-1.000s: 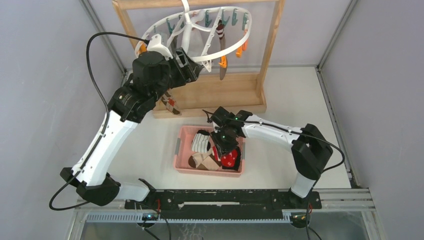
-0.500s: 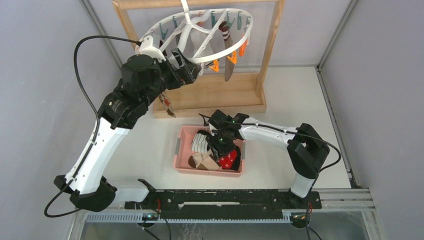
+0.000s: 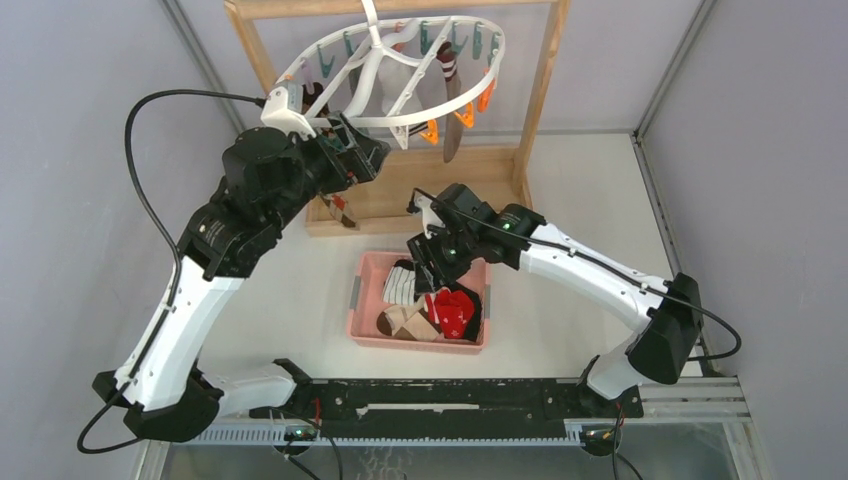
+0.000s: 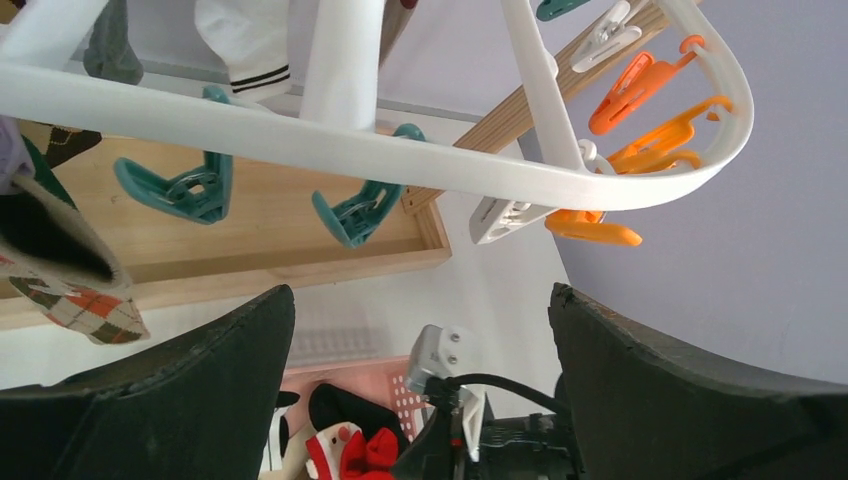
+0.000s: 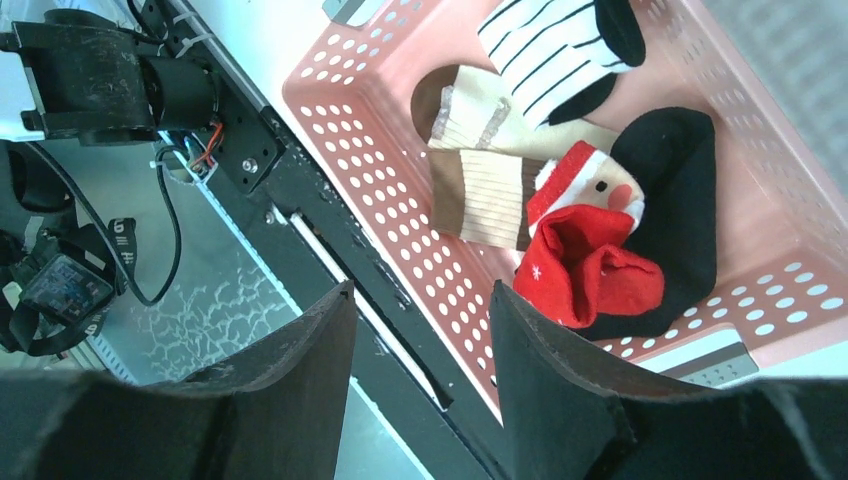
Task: Remove the socks clipped to the hanger
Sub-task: Place the sock in the bin, then remove the sock from the hanger.
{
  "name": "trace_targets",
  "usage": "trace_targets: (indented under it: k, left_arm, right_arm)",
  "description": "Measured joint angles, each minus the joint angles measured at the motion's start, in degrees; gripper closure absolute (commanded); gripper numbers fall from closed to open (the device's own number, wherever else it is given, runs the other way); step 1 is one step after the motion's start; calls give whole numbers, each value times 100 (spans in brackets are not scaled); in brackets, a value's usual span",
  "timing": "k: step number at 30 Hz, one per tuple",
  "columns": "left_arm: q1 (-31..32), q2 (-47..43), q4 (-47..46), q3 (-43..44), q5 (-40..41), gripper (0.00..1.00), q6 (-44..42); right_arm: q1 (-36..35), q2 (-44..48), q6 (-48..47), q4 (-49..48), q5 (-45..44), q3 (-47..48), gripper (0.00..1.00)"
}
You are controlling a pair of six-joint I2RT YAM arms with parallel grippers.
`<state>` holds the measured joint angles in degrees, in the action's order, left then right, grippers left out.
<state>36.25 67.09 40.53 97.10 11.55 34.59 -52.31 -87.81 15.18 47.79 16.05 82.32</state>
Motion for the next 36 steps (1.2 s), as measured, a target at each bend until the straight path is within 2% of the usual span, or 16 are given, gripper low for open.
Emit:
trace_targets:
  k: [10, 16, 24, 29, 36]
  left_arm:
    - [0, -369, 37, -391, 337, 0, 0]
    - [0, -750, 46, -935, 557, 0, 2]
    - [0, -1303, 87, -1534, 813, 0, 149]
    - [0, -1478, 245, -1659, 833, 0, 424]
    - [0, -1757, 645, -1891, 765, 0, 857]
  right_arm:
    - [4, 103, 22, 227, -26, -138, 41]
    - [9, 122, 44, 256, -24, -170, 40]
    - [302, 280, 258, 87, 411, -326, 35]
    - [715, 284, 459, -417, 841, -330, 34]
    - [785, 284, 420, -1794, 688, -496, 33]
